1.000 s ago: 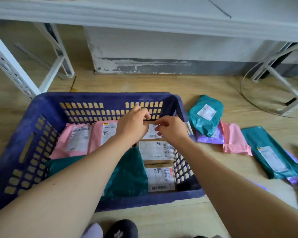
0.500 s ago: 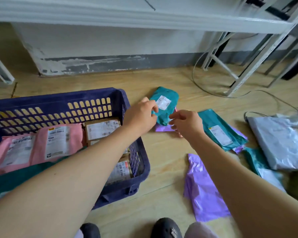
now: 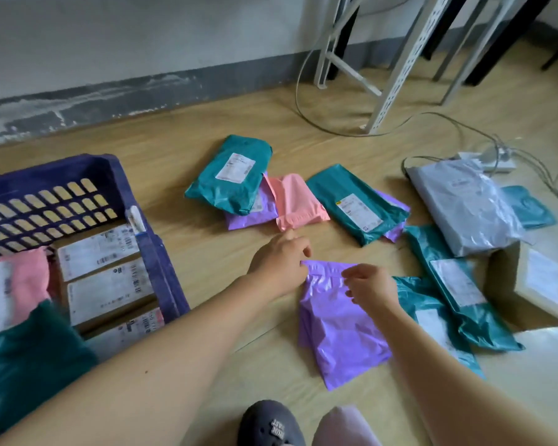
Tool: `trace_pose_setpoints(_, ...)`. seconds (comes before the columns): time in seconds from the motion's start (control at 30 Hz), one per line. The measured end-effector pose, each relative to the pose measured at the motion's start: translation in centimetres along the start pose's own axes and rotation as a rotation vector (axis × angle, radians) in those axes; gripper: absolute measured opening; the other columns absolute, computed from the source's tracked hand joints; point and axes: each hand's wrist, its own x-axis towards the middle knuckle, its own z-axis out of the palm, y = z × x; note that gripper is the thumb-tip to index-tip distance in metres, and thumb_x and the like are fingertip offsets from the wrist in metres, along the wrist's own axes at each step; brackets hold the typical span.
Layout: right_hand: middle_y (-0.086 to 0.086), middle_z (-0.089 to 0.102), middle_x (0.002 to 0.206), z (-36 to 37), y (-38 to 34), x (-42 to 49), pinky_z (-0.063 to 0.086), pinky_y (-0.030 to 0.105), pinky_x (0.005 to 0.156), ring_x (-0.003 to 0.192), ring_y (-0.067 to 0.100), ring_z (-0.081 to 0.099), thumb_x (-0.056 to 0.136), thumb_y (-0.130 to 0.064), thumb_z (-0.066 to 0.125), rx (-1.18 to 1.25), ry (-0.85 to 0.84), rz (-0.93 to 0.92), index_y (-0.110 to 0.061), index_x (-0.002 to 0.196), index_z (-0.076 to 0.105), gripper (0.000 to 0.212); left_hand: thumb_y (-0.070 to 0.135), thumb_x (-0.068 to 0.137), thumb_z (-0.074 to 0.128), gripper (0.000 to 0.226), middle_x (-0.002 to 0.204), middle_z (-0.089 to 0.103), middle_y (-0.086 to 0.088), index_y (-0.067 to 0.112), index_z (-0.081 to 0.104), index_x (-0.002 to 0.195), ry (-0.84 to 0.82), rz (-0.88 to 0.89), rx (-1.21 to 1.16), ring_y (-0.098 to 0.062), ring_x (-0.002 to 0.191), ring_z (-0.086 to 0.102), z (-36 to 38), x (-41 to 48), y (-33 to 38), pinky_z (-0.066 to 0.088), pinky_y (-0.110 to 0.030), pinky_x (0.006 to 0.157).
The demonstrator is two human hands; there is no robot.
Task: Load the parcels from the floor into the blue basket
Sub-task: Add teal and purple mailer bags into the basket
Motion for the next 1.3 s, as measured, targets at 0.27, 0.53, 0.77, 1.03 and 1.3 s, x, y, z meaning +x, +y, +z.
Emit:
trace_pose_setpoints(0.27,-0.008,0.028,0.153,2.7,4.7,0.2,0.047,0.033,0.085,0.121,0.023,0.053,0.081,0.001,0.046,-0.694,-0.170,-0.247,-0.028,0.137,0.042,0.063,0.016,0.084,0.053,0.032,0.123,0.045,0.000,0.022,0.055,0.116,-0.169,-0.053,0.018,-0.021,0.115,0.047,6.5,0.7,-1.7,0.041,-0.030,0.087)
trace_pose_setpoints(0.53,0.006,0.027,0.149,6.2,4.6,2.4,0.047,0.036,0.084,0.117,0.030,0.056,0.093,-0.011,0.044,-1.032,-0.371,-0.345,-0.026,0.144,0.029,0.056,0.020,0.084,0.056,0.028,0.125,0.045,0.000,0.024,0.057,0.112,-0.236,-0.253,-0.049,-0.020,0.112,0.052,7.2,-0.6,-5.5,0.045,-0.031,0.092)
trace_pose_setpoints(0.77,0.010,0.040,0.127,5.5,3.5,2.3,0.045,0.034,0.078,0.111,0.030,0.057,0.087,-0.017,0.057,-1.027,-0.323,-0.290,-0.016,0.128,0.042,0.044,0.020,0.085,0.057,0.023,0.120,0.046,0.000,0.023,0.060,0.107,-0.244,-0.361,-0.148,-0.021,0.107,0.055,7.6,-0.5,-6.2,0.045,-0.030,0.093)
trace_pose_setpoints(1.03,0.011,0.044,0.123,3.8,-1.6,2.0,0.039,0.033,0.072,0.108,0.032,0.057,0.079,-0.026,0.068,-0.948,-0.231,-0.359,-0.014,0.126,0.041,0.055,0.030,0.089,0.059,0.026,0.114,0.061,-0.007,0.013,0.061,0.108,-0.175,-0.567,-0.414,-0.024,0.104,0.057,7.5,-0.1,-6.3,0.042,-0.028,0.085)
trace_pose_setpoints(1.3,0.004,0.044,0.094,2.8,-6.6,2.0,0.030,0.033,0.060,0.081,0.033,0.056,0.079,-0.029,0.058,-0.743,-0.082,-0.625,-0.015,0.106,0.046,0.032,0.069,0.089,0.028,0.071,0.118,0.055,-0.012,0.011,0.044,0.128,-0.211,-1.100,-1.093,-0.029,0.109,0.055,5.6,-0.2,-6.7,0.043,-0.044,0.088)
